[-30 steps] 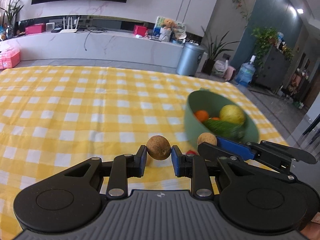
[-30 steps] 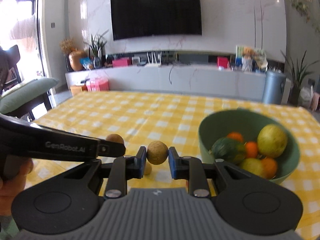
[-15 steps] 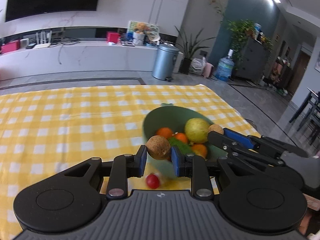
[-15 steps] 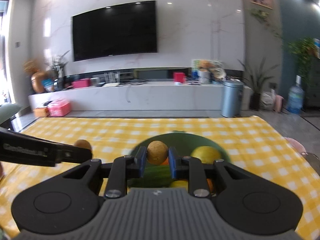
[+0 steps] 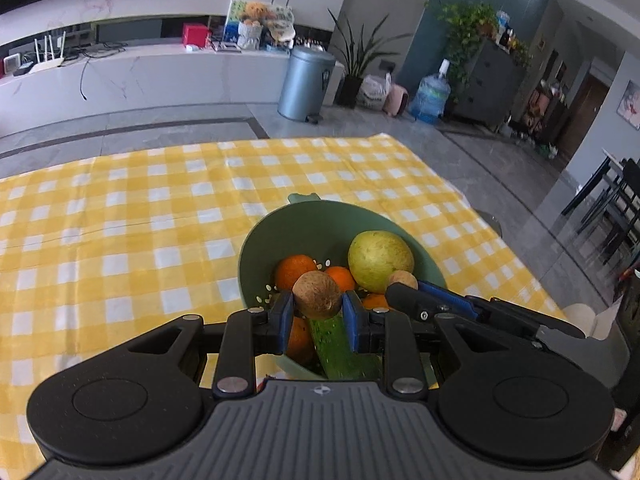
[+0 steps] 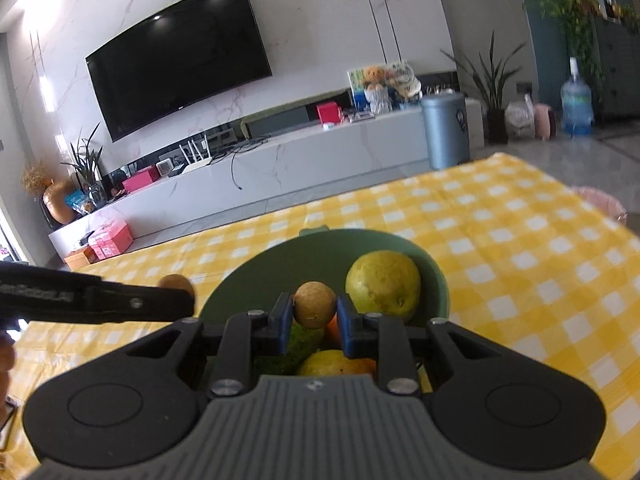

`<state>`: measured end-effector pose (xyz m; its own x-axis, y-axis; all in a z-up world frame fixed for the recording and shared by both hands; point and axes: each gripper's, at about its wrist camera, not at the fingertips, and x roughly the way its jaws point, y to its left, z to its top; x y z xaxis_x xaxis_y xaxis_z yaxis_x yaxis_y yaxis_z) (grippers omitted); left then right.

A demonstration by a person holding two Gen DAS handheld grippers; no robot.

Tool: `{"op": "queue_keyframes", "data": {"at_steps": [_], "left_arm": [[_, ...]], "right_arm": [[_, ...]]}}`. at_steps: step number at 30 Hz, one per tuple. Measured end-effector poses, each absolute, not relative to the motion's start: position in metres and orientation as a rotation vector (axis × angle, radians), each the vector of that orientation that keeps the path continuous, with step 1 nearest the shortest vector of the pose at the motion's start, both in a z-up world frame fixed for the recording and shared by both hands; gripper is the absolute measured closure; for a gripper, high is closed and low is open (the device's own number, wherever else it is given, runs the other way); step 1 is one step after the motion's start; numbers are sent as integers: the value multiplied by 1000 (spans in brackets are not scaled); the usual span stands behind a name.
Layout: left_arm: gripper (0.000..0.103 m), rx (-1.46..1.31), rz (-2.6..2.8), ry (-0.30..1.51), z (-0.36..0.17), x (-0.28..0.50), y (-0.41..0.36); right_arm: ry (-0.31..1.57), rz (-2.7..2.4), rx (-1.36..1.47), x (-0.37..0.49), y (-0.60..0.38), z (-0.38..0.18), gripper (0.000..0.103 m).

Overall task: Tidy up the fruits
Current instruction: 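Carry the longan in the left tool while the right tool carries its longan over the bowl, then lower both longans into the green bowl and open both tools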

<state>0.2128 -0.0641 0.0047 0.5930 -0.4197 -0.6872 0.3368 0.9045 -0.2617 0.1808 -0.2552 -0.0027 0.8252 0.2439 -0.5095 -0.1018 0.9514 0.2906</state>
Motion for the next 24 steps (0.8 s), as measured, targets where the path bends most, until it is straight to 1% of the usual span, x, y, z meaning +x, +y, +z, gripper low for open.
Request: {"op": "queue_keyframes", "data": {"at_steps": [11,20,24], "left_arm": [[74,-75,-396,943,-20,244,-78],[74,-65,-372,956,-25,250,-79],[73,-83,-370,963,-25,251,-78]], "right_arm": [[641,164,279,201,-255,-20,83],[688,155,275,208,-254,-29,83],[680,153,278,207,-255,-27,80]]}}
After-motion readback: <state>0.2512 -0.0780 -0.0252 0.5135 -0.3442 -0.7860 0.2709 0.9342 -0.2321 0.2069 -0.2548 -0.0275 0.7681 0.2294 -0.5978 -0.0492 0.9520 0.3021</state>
